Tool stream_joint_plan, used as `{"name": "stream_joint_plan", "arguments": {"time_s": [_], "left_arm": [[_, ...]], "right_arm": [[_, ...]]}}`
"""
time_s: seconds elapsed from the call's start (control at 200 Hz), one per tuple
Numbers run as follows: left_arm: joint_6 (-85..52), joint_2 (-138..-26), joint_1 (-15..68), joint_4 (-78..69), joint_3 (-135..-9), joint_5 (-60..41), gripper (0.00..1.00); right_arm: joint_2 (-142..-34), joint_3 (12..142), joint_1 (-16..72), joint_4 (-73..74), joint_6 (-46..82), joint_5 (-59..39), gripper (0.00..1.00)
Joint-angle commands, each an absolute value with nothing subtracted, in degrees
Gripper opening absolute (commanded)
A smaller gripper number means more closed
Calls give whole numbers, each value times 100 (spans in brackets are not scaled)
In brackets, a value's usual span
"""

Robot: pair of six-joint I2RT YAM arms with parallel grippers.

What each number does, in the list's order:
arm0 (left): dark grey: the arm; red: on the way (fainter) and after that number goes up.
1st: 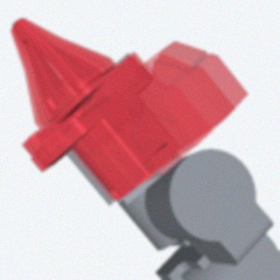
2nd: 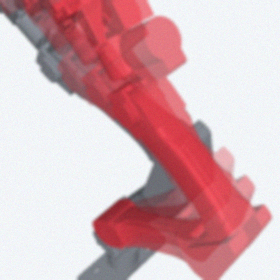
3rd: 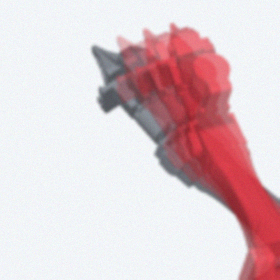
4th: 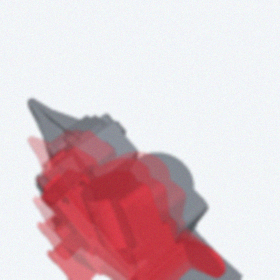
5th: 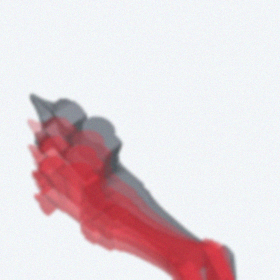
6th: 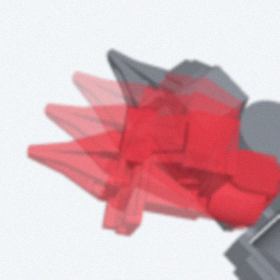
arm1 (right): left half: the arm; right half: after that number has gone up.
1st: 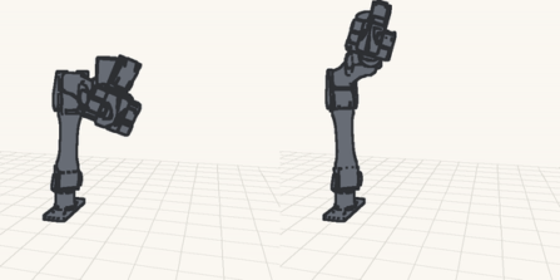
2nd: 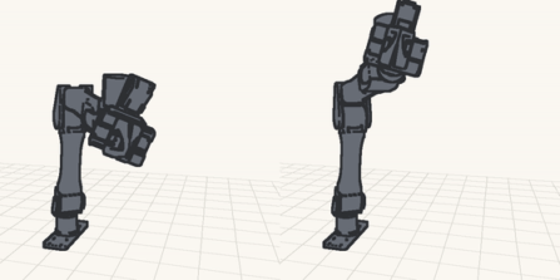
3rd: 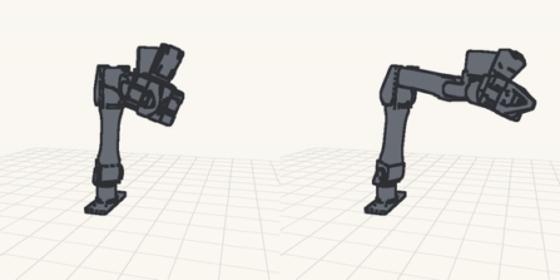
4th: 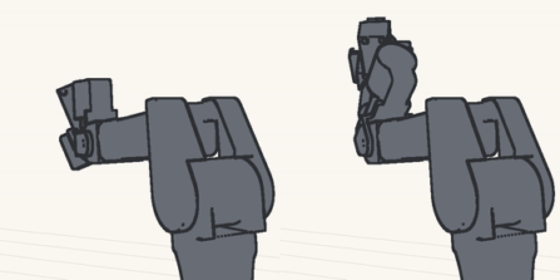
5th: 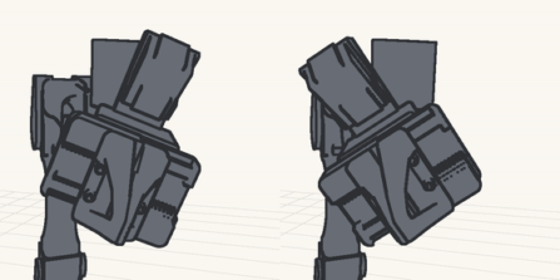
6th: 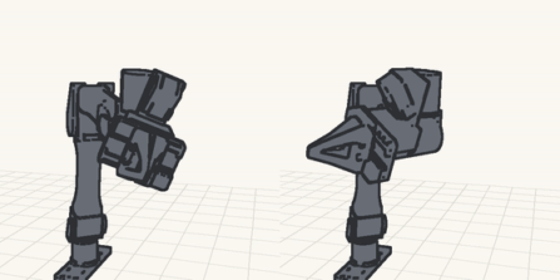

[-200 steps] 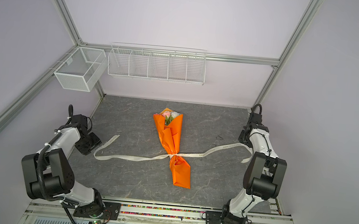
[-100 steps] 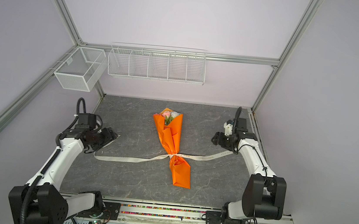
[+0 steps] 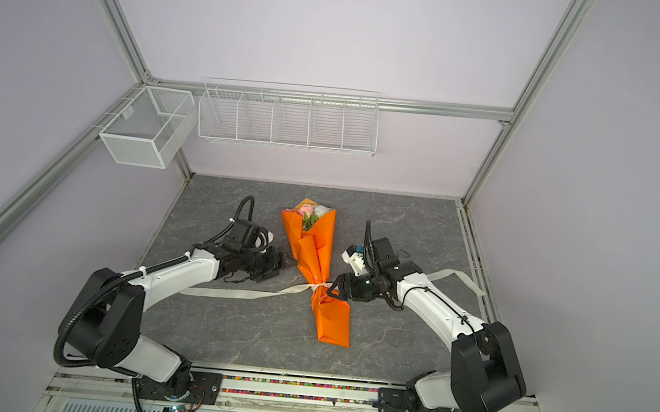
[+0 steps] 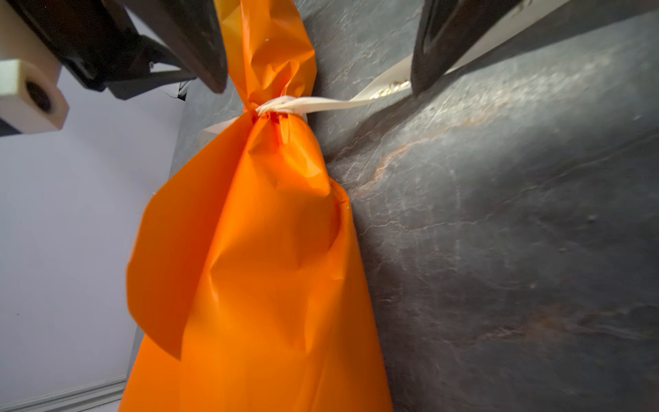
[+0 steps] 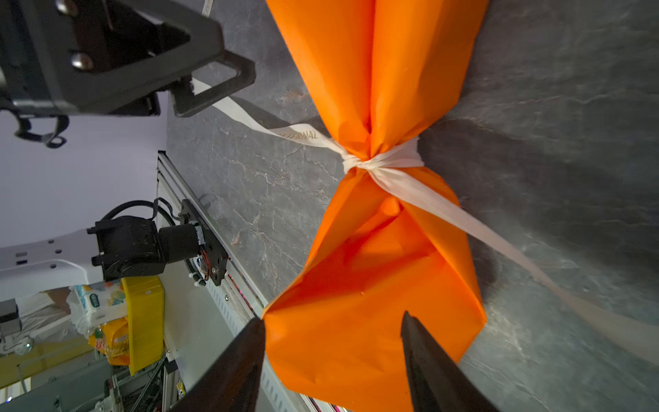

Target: Tie the bouquet of fake flowers

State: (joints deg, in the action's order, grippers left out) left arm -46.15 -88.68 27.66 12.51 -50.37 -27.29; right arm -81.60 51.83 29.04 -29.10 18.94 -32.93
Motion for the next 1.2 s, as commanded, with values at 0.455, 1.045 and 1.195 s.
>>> {"name": "stream_joint_plan", "arguments": {"time_s": [0.455, 1.045, 1.195], "left_arm": [[-4984, -10654, 2953, -101, -6438, -3248, 70], [-3325, -9686, 2804, 1978, -6446, -2379, 74], [-2471, -9257, 2804, 3225, -6342, -1718, 69]], "right_arm": [[-9080, 4820, 3261, -1070, 3170, -3380, 55], [-7860, 5282, 2545, -2969, 1923, -1769, 63], [-7955, 5260, 2351, -3502, 1679, -1736, 65]]}}
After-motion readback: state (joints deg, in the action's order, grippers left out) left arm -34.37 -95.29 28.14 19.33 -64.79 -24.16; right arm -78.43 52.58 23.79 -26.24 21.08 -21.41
